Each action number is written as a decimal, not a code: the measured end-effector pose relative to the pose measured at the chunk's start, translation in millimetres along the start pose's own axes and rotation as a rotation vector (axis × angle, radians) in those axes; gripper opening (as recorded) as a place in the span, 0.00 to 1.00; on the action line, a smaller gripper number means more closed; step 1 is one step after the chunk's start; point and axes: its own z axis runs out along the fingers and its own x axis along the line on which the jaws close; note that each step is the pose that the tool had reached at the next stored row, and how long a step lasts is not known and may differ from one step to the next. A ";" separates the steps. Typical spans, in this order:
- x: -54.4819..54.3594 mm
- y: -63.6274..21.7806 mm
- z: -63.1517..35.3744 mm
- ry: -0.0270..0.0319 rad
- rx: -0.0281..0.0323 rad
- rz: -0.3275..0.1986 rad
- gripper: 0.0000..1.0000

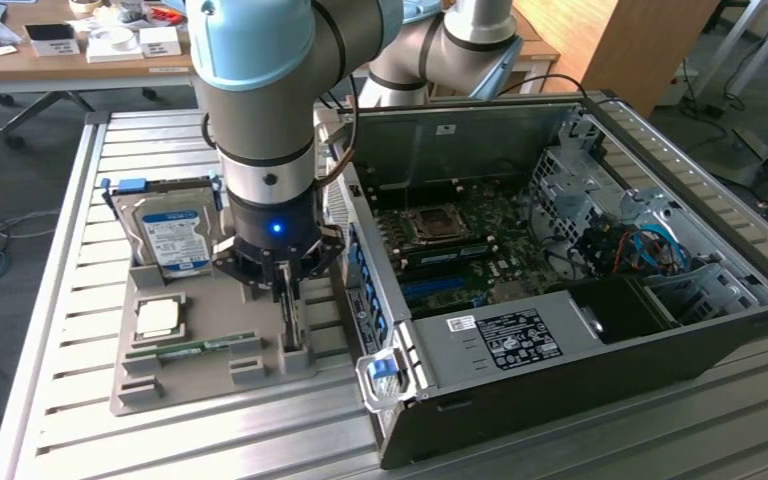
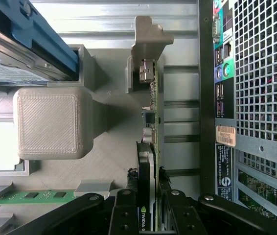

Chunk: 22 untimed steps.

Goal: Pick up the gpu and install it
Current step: 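Pick up the gpu and move the gpu toward the slot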

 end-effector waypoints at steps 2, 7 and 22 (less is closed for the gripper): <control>0.0 0.0 0.0 -0.0001 -0.0001 0.000 0.27; -0.1 0.1 -1.9 -0.0002 -0.0003 0.000 0.27; 0.0 0.1 -3.9 0.0003 0.0003 0.000 0.27</control>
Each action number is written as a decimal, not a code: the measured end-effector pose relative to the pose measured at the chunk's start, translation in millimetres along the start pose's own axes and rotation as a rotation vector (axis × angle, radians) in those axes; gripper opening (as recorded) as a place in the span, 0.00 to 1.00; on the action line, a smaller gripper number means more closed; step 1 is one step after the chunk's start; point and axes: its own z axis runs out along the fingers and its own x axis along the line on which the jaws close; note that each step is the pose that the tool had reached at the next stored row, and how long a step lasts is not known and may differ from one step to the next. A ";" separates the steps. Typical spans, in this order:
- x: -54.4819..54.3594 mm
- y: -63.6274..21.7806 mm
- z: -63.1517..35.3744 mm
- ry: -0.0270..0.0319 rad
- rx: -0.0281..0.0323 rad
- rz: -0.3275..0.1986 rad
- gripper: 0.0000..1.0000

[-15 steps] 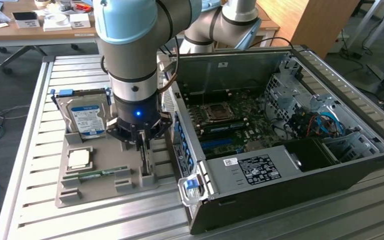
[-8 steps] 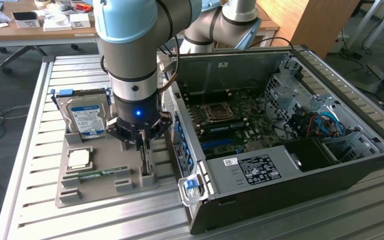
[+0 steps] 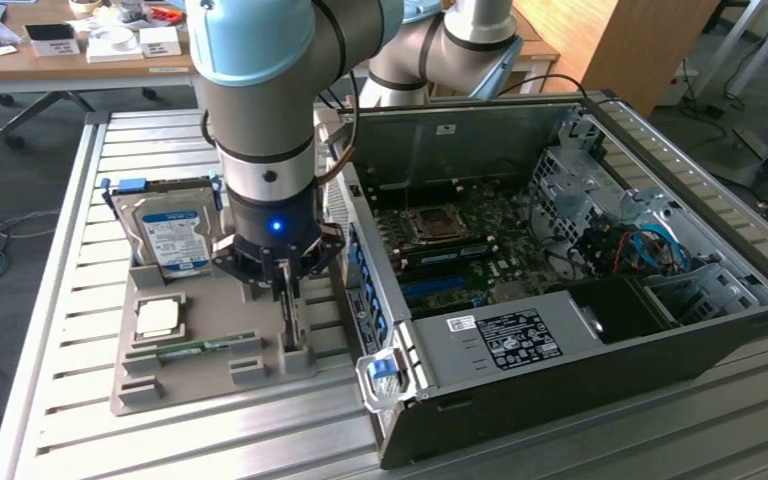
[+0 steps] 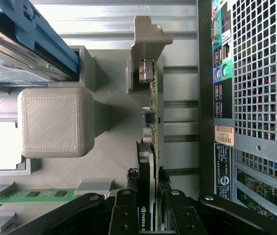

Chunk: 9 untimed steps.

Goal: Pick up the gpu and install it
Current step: 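Pick up the gpu and move the gpu toward the slot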

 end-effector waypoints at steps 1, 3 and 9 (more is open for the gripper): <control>0.0 0.0 -0.8 -0.0001 -0.0001 0.000 0.27; -0.1 0.2 -3.1 -0.0002 -0.0003 0.000 0.27; -0.3 0.7 -12.9 -0.0003 -0.0004 0.000 0.27</control>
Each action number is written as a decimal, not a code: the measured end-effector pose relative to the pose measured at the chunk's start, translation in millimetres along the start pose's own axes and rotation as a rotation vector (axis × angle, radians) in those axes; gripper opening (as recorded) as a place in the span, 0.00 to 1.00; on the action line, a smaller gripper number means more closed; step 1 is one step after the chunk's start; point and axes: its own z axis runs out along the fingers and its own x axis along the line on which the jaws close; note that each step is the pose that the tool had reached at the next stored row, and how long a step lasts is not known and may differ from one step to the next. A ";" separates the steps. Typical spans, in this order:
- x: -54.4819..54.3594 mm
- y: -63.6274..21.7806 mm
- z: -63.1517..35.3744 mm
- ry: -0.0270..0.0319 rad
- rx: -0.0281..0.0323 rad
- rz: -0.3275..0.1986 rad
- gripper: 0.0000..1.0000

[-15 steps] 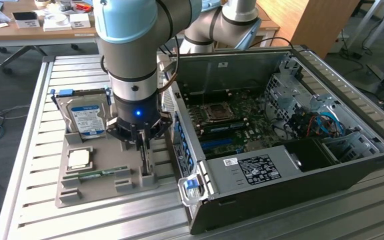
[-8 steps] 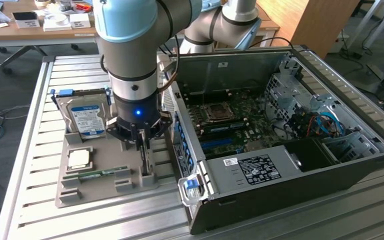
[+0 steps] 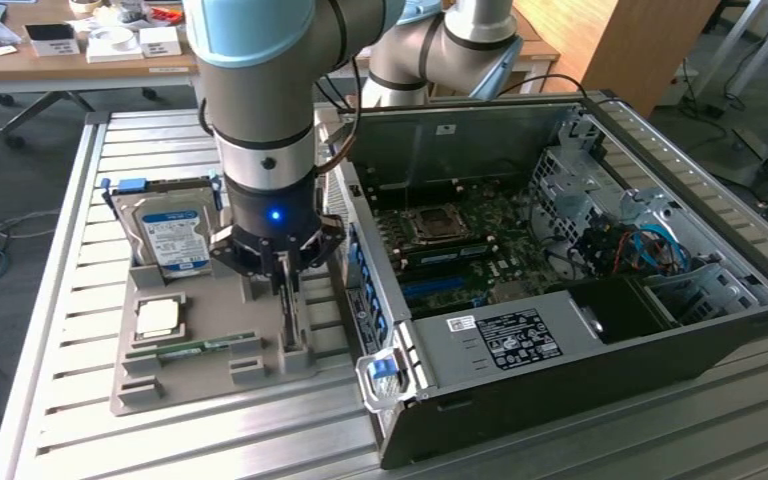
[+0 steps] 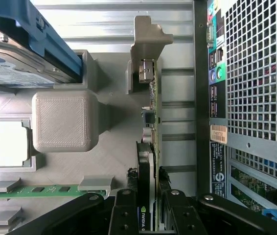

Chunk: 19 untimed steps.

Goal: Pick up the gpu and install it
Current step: 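Pick up the gpu and move the gpu toward the slot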

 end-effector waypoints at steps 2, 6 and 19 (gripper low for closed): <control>-0.1 0.2 -3.4 0.0000 0.0000 0.000 0.27; -0.2 0.4 -9.5 0.0000 0.0000 0.000 0.27; -0.7 1.4 -30.6 0.0001 0.0001 0.000 0.27</control>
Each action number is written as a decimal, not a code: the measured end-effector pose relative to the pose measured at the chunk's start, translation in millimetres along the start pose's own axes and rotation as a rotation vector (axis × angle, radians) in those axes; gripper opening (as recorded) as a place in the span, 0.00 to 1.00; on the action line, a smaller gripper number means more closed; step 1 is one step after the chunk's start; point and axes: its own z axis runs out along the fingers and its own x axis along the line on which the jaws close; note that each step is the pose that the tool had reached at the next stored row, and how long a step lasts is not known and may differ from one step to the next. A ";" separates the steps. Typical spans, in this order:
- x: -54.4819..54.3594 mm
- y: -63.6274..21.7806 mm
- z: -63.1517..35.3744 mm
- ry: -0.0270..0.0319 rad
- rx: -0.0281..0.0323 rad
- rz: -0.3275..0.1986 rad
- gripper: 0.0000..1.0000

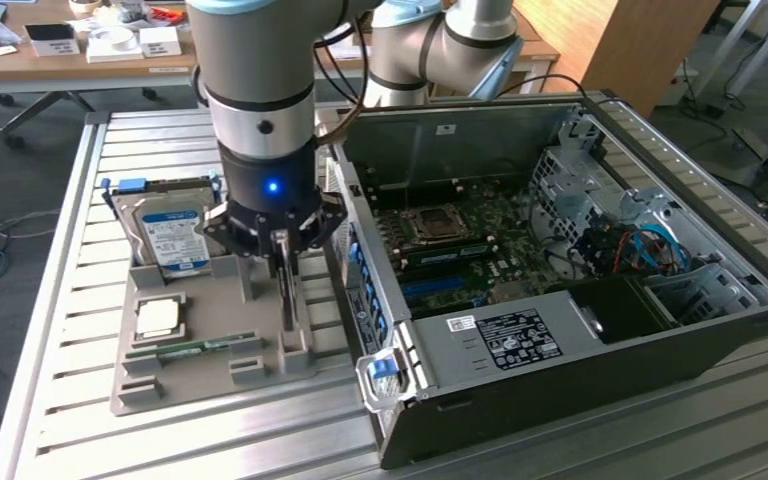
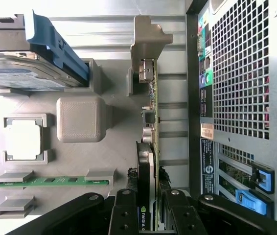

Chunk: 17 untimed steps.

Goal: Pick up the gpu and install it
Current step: 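Pick up the gpu and move the gpu toward the slot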

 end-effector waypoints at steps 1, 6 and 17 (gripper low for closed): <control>-0.1 0.1 -1.6 0.0000 0.0000 0.000 0.27; -0.2 0.5 -9.1 0.0000 -0.0001 0.000 0.27; -0.6 1.1 -24.0 -0.0001 -0.0001 0.000 0.27</control>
